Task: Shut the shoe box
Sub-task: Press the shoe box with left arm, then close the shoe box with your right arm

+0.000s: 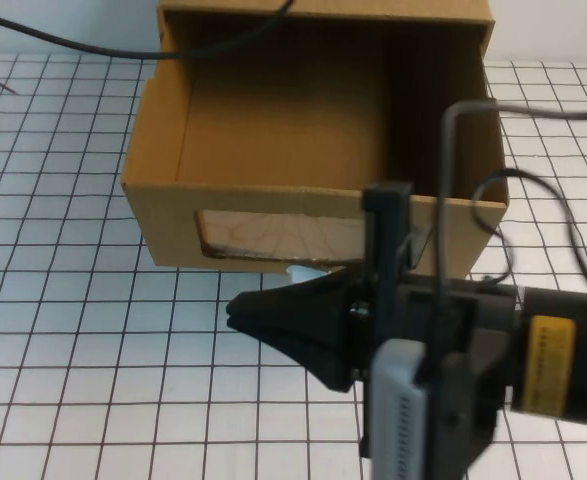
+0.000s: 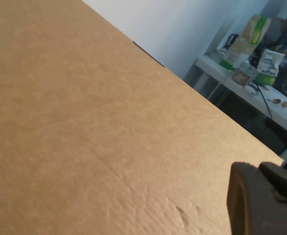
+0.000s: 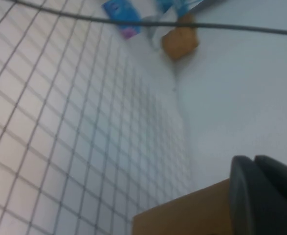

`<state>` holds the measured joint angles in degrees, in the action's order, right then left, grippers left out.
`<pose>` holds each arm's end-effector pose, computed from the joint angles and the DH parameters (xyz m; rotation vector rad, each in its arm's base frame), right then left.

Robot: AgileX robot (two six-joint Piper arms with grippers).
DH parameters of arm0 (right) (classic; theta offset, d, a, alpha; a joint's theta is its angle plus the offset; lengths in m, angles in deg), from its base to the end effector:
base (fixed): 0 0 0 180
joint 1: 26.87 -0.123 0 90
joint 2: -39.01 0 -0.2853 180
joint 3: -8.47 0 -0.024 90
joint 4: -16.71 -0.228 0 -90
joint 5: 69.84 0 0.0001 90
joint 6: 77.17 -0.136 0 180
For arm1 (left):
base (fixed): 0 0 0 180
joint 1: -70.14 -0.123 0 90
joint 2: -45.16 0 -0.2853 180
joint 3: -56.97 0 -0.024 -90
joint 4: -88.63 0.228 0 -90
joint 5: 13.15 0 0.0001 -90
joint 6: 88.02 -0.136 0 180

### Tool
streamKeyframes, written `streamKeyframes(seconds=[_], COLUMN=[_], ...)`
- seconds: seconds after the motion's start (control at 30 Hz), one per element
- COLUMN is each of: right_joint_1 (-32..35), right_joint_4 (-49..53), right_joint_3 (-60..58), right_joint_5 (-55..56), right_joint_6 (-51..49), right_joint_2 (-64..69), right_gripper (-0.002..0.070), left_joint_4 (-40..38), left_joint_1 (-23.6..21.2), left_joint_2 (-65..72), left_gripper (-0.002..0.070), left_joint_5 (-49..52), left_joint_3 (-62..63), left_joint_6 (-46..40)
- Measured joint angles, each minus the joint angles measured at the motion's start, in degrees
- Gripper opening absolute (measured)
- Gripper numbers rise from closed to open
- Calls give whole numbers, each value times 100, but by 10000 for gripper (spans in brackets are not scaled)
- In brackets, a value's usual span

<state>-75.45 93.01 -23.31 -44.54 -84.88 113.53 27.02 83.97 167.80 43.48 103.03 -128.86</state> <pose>0.1372 0.2408 0.3357 -1.6067 0.6412 0.1337 0.4182 -0.2059 0.4043 0.7004 1.8327 -1.0160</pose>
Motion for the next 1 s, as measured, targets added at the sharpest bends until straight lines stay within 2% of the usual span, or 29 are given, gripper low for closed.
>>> streamKeyframes(seconds=[0.13,0.5,1.0], right_joint_1=[44,172,978], right_joint_4=[75,-415,-11], right_joint_3=[0,313,1407], right_joint_5=[0,-428,-467], right_joint_6=[218,2212,3000], right_joint_2=[471,1626,2926], right_gripper=[-15,-15,-15], left_joint_4=[-9,-35,-95], left_joint_1=[126,126,126], left_joint_2=[291,575,575], left_gripper=[-2,-2,-2], left_joint_5=[-10,-112,-94], left_joint_3=[95,143,143], left_joint_6=[208,433,580])
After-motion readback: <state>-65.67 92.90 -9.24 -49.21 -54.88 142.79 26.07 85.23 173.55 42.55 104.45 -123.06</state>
